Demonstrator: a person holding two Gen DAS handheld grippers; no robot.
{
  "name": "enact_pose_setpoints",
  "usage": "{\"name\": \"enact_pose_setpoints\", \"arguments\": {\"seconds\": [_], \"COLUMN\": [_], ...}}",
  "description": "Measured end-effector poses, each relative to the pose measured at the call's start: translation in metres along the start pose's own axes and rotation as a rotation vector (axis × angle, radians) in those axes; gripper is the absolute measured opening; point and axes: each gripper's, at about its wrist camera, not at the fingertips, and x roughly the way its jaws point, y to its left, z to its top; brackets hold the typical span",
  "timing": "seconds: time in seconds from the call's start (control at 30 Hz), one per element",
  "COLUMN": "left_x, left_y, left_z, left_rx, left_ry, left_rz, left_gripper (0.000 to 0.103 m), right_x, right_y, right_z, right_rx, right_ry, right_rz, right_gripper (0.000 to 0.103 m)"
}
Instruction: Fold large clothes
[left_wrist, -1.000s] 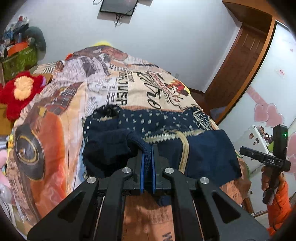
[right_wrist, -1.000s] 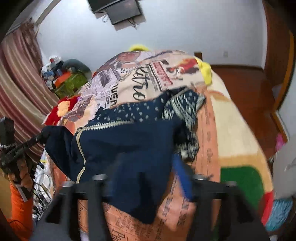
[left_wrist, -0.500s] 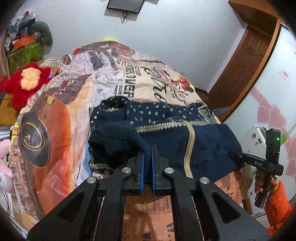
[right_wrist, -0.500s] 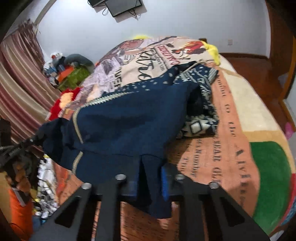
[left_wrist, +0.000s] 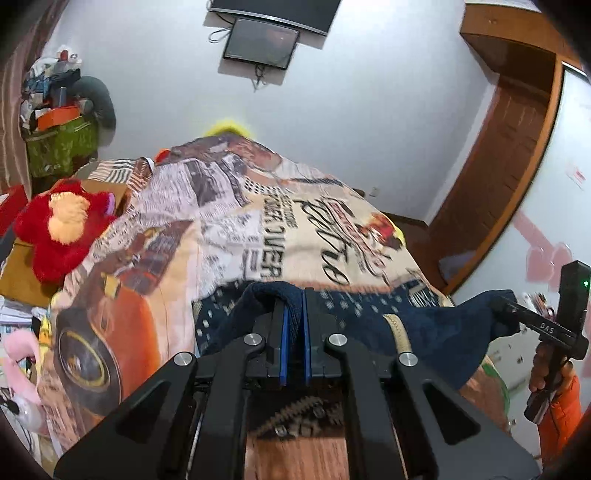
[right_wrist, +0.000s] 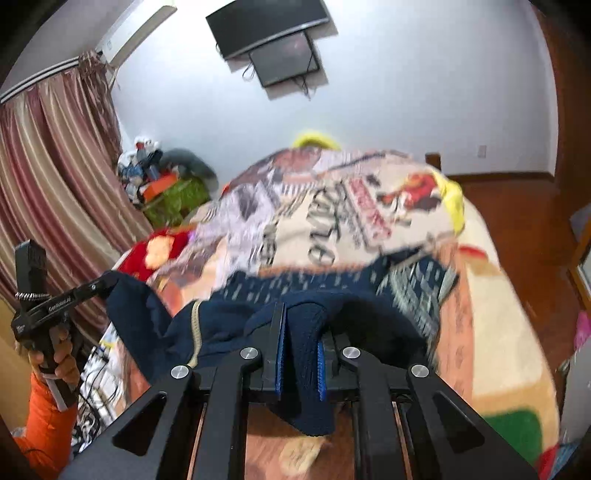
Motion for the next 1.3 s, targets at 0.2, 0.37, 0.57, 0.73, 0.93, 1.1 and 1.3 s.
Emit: {"name": "enact_pose_setpoints", "arguments": {"seconds": [0.2, 0.37, 0.57, 0.73, 0.93, 1.1, 1.3], "left_x": [0.062, 0.134, 0.204, 0.237, 0.248, 0.226, 0.17], "left_y": [0.034, 0.066, 0.087, 0.096, 0.087, 0.069, 0.048], "left_z": [0.028, 0.027, 0.007, -0.009, -0.019, -0.01, 0.016], "left_rx": [-0.083, -0.145, -0.142, -0.116, -0.019, 0.087, 0.145], "left_ry": [0.036, 0.134, 0.24, 0.307, 0.366, 0.353, 0.238], "left_rz": [0.072, 0.127, 0.195, 0.218, 0.241, 0.285, 0.308], "left_gripper": [0.005, 0.005, 0.005, 0.005, 0.006, 0.013, 0.048], "right_x": [0.044, 0.106, 0.174, 0.213, 0.219, 0.205, 0.151], "right_y": [-0.028, -0.054, -0.082, -0.107, -0.113, -0.105, -0.089], "right_z": [0.039, 0.052, 0.052, 0.047, 0.045, 0.052, 0.065], "right_rx": [0.043, 0.071, 0.1, 0.149, 0.137, 0.09, 0.007], "right_ry": [0.009, 0.068, 0.165, 0.26, 0.315, 0.35, 0.212], "right_rz": [-0.035, -0.054, -0.068, -0.051, -0.03, -0.069, -0.173], "right_gripper": [0.011, 0.011, 0.011, 0.011, 0.011, 0.019, 0.073]}}
